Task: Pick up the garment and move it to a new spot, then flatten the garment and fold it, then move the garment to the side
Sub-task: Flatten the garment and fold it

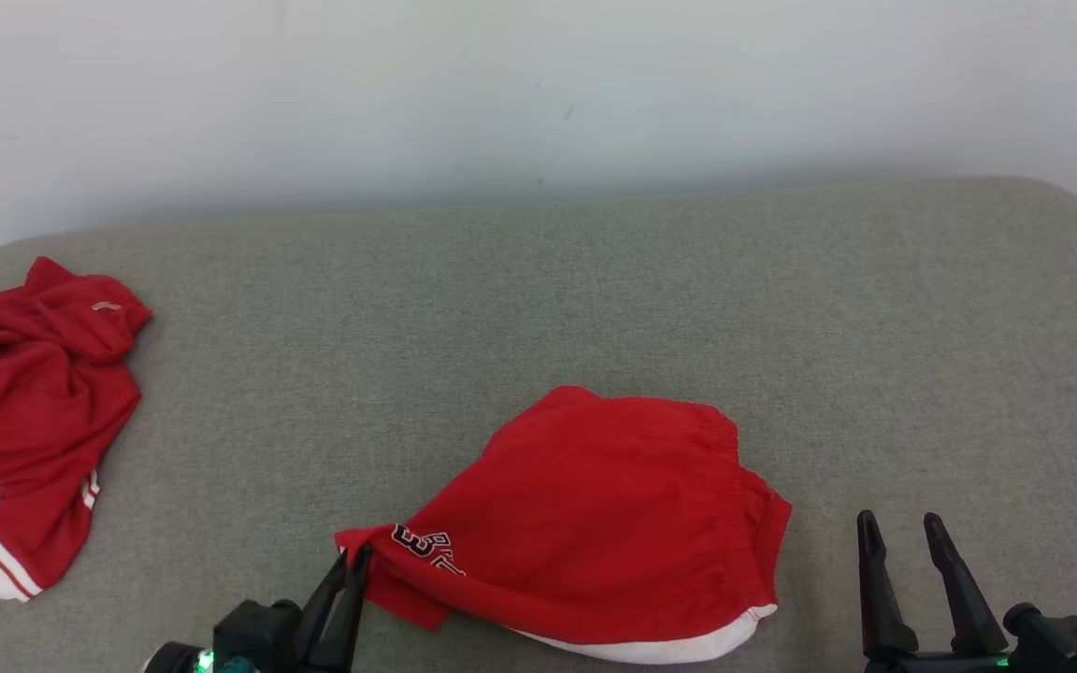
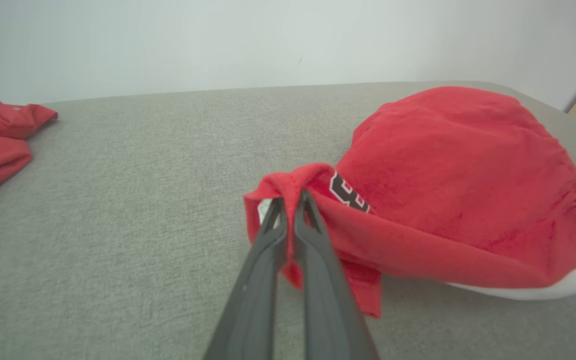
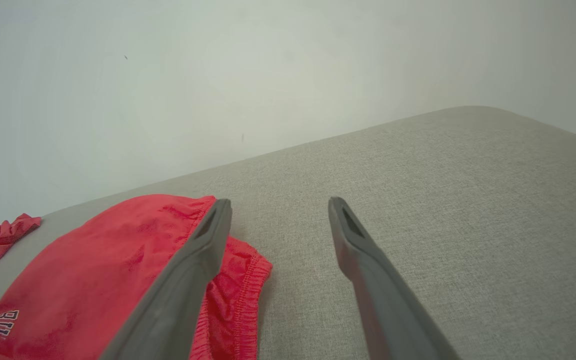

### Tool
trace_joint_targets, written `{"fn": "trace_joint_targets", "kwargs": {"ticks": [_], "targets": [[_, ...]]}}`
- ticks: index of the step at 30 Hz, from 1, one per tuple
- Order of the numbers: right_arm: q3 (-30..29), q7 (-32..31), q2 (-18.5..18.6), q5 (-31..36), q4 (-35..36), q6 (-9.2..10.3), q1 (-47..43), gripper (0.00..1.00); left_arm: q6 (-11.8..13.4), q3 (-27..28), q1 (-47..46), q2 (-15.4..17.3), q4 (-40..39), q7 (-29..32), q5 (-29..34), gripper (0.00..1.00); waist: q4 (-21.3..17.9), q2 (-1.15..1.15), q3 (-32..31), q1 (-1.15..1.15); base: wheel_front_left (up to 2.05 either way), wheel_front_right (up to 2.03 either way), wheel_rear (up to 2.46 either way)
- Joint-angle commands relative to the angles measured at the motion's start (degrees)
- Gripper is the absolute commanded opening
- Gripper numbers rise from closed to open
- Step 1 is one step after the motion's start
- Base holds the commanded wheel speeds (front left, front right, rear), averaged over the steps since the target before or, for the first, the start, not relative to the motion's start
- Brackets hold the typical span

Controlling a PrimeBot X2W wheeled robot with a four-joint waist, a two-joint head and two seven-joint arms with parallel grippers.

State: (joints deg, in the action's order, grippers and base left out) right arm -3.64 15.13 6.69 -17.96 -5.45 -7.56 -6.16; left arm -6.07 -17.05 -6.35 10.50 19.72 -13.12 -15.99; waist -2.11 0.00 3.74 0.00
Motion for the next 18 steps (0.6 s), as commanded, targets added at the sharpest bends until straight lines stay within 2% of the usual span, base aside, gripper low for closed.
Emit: {"fn": "trace_joint_targets", "kwargs": {"ticks": [1, 7, 13, 14, 15, 16, 18], "targets": [[-0.02, 0.03, 0.28, 0.28, -0.07, 0.15, 0.59, 1.0, -0.23, 0.33, -1.62, 0.38, 1.33, -0.52, -0.27, 0.0, -1.38, 0.0, 1.01, 0.0, 0.0, 0.0, 0.0], [-0.02, 0.02, 0.54, 0.05, -0.52, 0.15, 1.56, 1.0, -0.55, 1.47, -7.15, 0.75, 9.09, -1.61, -1.15, 0.0, -3.15, 0.0, 2.62, 0.0, 0.0, 0.0, 0.0], [-0.31, 0.02, 0.25, -0.07, -1.09, 0.15, 1.93, 1.0, -0.84, 2.4, -10.15, 0.07, 13.73, -2.14, -1.18, 0.01, -3.15, 0.0, 2.98, 0.0, 0.0, 0.0, 0.0], [-0.34, 0.02, 0.09, -0.05, -1.2, 0.14, 1.9, 1.0, -0.87, 2.63, -10.35, -0.12, 13.68, -2.16, -1.07, 0.25, -2.91, 0.0, 2.83, 0.0, 0.0, 0.0, 0.0], [-0.31, 0.02, -0.03, -0.03, -1.28, 0.15, 1.83, 1.0, -0.8, 2.98, -10.29, -0.19, 13.26, -2.18, -0.75, 0.9, -2.68, 0.0, 2.66, 0.0, 0.0, 0.0, 0.0], [-0.42, 0.02, -0.08, -0.06, -1.39, 0.15, 1.74, 1.0, -0.5, 3.33, -9.88, -0.44, 12.79, -2.18, -0.5, 1.0, -2.36, 0.0, 2.39, 0.0, 0.0, 0.0, 0.0], [-0.45, 0.02, -0.12, -0.13, -1.57, 0.15, 1.55, 1.0, -0.11, 4.14, -8.59, -0.74, 11.26, -2.12, 0.12, 1.0, -1.73, 0.0, 1.87, 0.0, 0.0, 0.0, 0.0]]}}
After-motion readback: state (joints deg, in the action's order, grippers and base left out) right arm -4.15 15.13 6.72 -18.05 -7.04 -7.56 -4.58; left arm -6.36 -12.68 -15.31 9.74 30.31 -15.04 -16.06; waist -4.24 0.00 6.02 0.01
